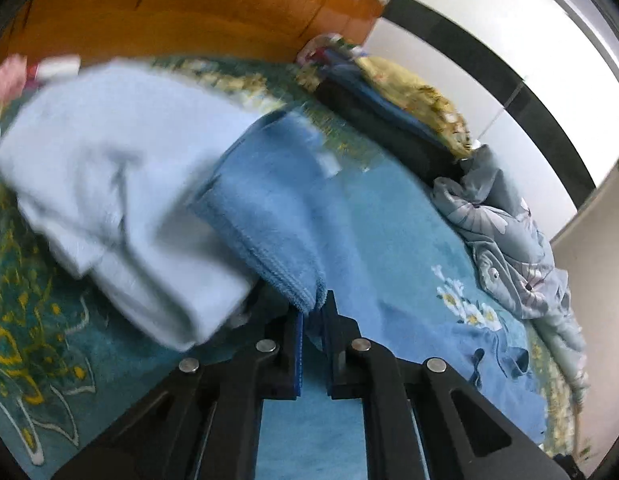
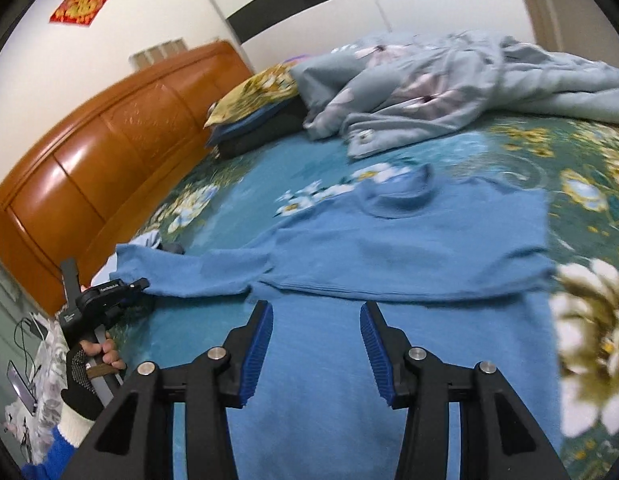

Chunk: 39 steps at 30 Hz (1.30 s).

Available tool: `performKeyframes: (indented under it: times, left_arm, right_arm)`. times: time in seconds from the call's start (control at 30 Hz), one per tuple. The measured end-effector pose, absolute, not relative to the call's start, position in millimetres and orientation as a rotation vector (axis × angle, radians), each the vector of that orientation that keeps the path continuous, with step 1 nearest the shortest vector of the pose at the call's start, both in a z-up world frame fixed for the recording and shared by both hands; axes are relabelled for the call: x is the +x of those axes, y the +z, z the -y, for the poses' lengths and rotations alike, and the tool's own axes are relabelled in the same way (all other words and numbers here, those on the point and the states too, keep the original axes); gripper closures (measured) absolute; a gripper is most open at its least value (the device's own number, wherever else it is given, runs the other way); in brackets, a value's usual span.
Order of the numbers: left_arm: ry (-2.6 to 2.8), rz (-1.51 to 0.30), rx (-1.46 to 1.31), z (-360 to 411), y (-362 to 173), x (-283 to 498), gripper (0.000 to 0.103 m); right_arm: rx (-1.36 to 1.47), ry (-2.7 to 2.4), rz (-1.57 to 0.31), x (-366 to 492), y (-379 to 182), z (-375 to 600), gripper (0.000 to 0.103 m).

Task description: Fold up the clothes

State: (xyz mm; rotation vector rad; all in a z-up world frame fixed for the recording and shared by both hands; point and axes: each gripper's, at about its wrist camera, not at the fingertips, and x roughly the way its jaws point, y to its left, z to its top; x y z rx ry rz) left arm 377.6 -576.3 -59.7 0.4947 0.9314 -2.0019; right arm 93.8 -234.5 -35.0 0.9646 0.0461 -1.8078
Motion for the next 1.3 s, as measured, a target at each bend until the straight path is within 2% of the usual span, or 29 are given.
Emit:
performKeyframes:
  times: [0.23, 0.37, 0.5, 0.7, 0.9, 1.0, 1.1, 1.3]
  left_arm:
    - [-2.308, -0.678, 0.516, 521.0, 29.2, 275.2, 0.095]
    - [-2.471, -0.529, 0.569, 468.4, 56.7, 199.1, 0.095]
    - [-2.556, -0.416, 0.712, 415.5, 41.2, 119.4, 0.095]
    - [-2.579, -0.282, 1.051, 347.6, -37.7, 37.3, 0.095]
    - [-2.542, -0.261, 1.294, 327.1, -87.2, 16.5, 0.093]
    - [-2.584, -0.216, 1.364, 316.2, -93.9, 31.6, 0.084]
    - [-2.646, -0.206, 1.373, 309.7, -88.4, 60.3, 0.073]
    - [-2.584, -0.3, 1.221, 358.5, -71.1, 122.2, 0.072]
  right_arm:
    - [1.004, -1.914, 0.05, 58.1, -51.2, 164.2, 0.054]
    - [1.057, -1.958, 0.135, 36.1, -65.2, 134.0, 0.054]
    - [1.088, -1.994, 0.217, 22.2, -77.5, 106.2, 0.054]
    - [1.152, -2.016, 0.246, 12.2, -96.9, 75.4, 0.054]
    - [1.156, -2.052, 0.26, 10.3, -99.0, 51.6, 0.054]
    - [1.143, -2.065, 0.269, 9.5, -97.0, 48.8, 0.054]
    - [1.126, -2.051, 0.275, 10.2, -93.5, 56.7, 0.054]
    - [1.023, -1.993, 0.289, 5.7, -72.9, 99.0, 0.053]
